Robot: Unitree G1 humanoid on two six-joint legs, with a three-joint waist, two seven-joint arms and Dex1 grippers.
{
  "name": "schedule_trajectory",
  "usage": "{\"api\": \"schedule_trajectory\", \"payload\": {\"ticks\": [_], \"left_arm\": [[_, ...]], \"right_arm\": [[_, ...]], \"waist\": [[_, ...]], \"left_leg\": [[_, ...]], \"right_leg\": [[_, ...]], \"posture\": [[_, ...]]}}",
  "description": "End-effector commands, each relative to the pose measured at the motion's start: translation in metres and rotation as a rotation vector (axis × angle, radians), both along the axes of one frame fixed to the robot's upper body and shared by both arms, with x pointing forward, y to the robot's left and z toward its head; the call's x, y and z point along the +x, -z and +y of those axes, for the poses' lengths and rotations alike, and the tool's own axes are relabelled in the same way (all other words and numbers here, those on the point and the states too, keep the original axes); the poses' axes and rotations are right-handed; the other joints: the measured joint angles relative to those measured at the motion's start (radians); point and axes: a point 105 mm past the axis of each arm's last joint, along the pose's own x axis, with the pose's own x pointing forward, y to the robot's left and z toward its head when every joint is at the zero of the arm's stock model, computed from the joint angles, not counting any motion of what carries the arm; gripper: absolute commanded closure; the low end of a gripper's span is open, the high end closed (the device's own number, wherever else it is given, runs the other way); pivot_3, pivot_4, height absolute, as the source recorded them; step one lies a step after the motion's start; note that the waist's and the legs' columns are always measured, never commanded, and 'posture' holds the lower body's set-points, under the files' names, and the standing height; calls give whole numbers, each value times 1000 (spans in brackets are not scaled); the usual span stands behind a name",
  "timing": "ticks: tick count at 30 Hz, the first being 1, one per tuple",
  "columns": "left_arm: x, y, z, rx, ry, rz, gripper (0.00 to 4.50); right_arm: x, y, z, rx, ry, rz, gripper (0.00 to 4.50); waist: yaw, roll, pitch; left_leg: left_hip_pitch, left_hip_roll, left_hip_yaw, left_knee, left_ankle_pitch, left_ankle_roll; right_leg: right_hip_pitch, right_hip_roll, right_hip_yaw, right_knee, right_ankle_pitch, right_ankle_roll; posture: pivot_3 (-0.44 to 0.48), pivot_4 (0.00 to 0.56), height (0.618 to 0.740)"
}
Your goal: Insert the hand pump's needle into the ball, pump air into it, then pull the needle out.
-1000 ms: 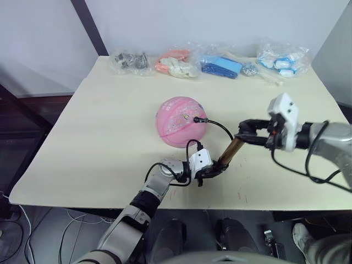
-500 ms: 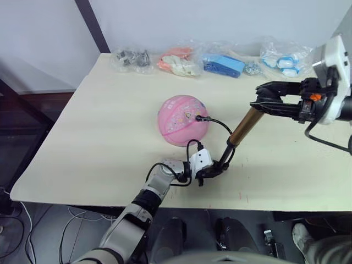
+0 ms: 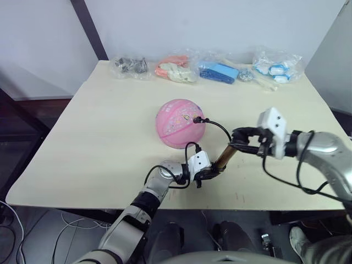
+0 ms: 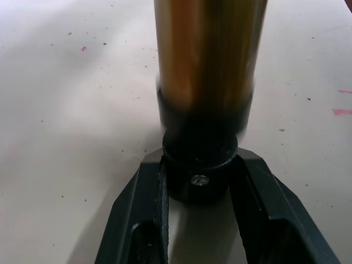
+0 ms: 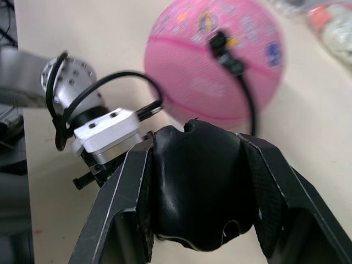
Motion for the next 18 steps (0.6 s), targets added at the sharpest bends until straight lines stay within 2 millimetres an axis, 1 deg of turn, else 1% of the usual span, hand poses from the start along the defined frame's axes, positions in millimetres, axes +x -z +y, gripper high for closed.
{"api": "schedule_trajectory", "payload": {"ticks": [1,4,6,8,9,11,12,15,18], "left_arm": [[-5,17,13,76,-13,68,3424],[-4,16,13,75,-15,68,3424],[-6,16,13,75,-14,69,3425],[-7,16,13,72,-13,69,3425],[-8,16,12,70,-12,71,3425],[-11,19,11,70,-10,75,3425],[-12,20,10,70,-9,77,3425],[-14,23,10,75,-8,83,3425],[-14,25,11,81,-7,88,3425]], "right_arm": [[-21,79,6,-103,-5,285,2847],[-15,59,2,-79,9,234,2847],[-11,40,-2,-52,19,190,2847],[-4,13,-5,10,38,137,2847],[0,-9,-6,60,48,95,2847],[3,-45,-8,144,59,30,2847],[3,-58,-8,169,61,9,2847],[0,-88,-9,209,47,-31,2847],[-4,-118,-8,248,31,-86,2847]], "waist": [[0,-2,-3],[-1,-2,-3],[0,-1,-2],[0,3,1],[0,3,2],[1,8,10],[2,9,13],[3,16,22],[4,17,26]], "left_leg": [[1,0,0,-1,0,0],[1,1,-1,-1,0,0],[1,2,-1,-1,0,0],[1,3,-1,0,0,0],[-1,2,-1,-1,0,0],[-3,1,0,-1,0,0],[-5,1,0,0,0,0],[-7,0,0,0,0,0],[-9,-2,0,-1,0,0]], "right_leg": [[0,1,0,0,0,0],[0,2,0,0,-2,-3],[0,2,0,0,-1,-3],[0,1,0,0,-1,-3],[-2,1,0,0,-1,-3],[-3,1,1,0,1,0],[-5,0,1,0,2,-2],[-7,0,2,0,4,-4],[-9,0,1,0,3,-4]], "posture": [[0,150,740],[0,150,740],[0,150,740],[0,150,740],[0,150,740],[0,150,740],[0,150,740],[0,150,740],[0,150,740]]}}
